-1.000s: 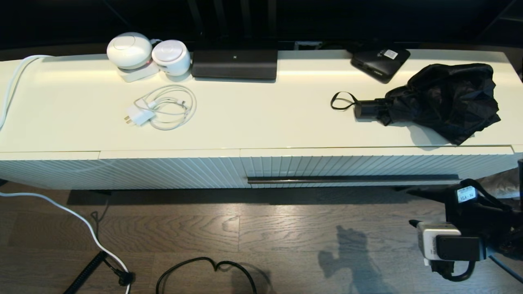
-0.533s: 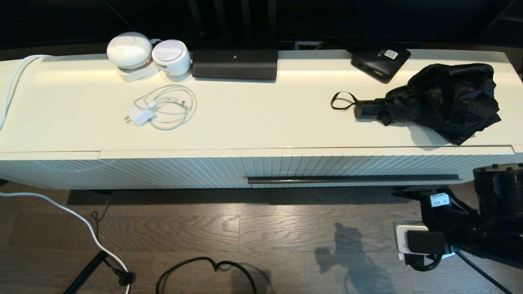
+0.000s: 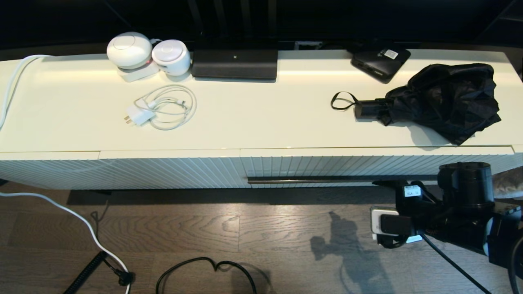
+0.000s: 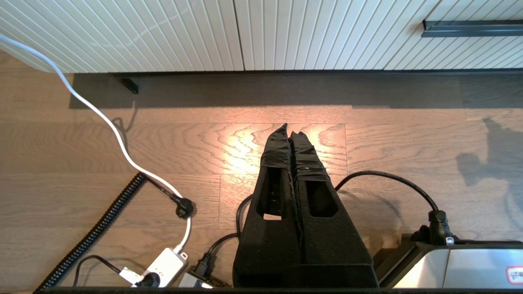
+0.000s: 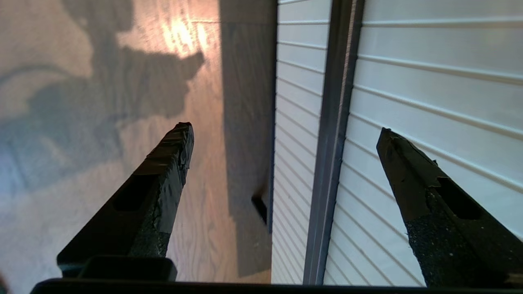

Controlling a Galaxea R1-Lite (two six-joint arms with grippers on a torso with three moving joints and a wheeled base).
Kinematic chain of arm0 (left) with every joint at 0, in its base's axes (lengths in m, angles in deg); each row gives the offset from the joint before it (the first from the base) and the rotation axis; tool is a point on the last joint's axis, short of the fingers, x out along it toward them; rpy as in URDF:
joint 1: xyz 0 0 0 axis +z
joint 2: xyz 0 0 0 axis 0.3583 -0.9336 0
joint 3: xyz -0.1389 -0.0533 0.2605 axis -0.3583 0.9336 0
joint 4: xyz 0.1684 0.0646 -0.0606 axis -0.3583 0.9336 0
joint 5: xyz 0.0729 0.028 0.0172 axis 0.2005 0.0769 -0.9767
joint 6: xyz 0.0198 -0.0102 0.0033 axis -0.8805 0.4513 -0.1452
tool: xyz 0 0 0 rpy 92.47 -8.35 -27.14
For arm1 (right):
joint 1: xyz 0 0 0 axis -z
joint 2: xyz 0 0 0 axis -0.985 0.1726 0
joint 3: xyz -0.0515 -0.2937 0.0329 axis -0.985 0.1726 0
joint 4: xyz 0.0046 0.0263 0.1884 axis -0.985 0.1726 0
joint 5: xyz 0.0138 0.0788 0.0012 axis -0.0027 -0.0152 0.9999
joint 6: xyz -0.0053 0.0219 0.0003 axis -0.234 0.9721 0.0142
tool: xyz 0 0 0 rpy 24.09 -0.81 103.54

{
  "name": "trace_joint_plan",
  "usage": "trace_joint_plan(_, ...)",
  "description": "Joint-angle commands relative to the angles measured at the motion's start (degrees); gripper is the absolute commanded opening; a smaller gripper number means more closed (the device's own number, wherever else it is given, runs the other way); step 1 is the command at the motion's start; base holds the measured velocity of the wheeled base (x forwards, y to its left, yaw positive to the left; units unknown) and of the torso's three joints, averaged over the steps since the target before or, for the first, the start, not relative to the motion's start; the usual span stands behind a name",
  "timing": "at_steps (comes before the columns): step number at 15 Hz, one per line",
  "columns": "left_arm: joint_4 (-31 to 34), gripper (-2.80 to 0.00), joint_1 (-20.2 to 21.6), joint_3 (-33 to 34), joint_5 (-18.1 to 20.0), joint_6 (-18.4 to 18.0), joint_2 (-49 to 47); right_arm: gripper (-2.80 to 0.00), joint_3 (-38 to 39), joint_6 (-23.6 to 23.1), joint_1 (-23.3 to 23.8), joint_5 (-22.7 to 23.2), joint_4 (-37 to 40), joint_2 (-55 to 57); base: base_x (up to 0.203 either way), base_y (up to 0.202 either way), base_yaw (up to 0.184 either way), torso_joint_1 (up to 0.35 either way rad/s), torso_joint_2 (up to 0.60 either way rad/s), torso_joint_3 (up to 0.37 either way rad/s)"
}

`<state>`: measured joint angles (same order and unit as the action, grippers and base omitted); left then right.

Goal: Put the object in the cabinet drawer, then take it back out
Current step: Open the drawer

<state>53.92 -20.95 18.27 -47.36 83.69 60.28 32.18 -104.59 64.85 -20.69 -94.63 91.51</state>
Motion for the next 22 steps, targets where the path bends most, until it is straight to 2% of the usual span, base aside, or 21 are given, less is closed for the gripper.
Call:
trace_joint_plan(1,0.0,-2.8,0.0,0.0,0.0,0.0,0.0,0.0,-1.4,-0.1,0.7,0.8,-3.0,4.9,0.0,0.0,0.0,0.0,0.0,0.0)
trace_joint_plan(8,0.0,-2.8,0.0,0.0,0.0,0.0,0.0,0.0,-3.1,0.2,3.1,1.6,-10.6,13.3,0.0,0.0,0.0,0.0,0.0,0.0)
trace_joint_plan(16,0.0,-2.8,0.0,0.0,0.0,0.0,0.0,0.0,-8.5,0.6,4.3,2.8,-11.1,17.2,0.0,0.0,0.0,0.0,0.0,0.0)
trace_joint_plan(22,0.0,-2.8,0.0,0.0,0.0,0.0,0.0,0.0,-8.3,1.3,4.2,2.9,-10.9,18.0,0.0,0.0,0.0,0.0,0.0,0.0)
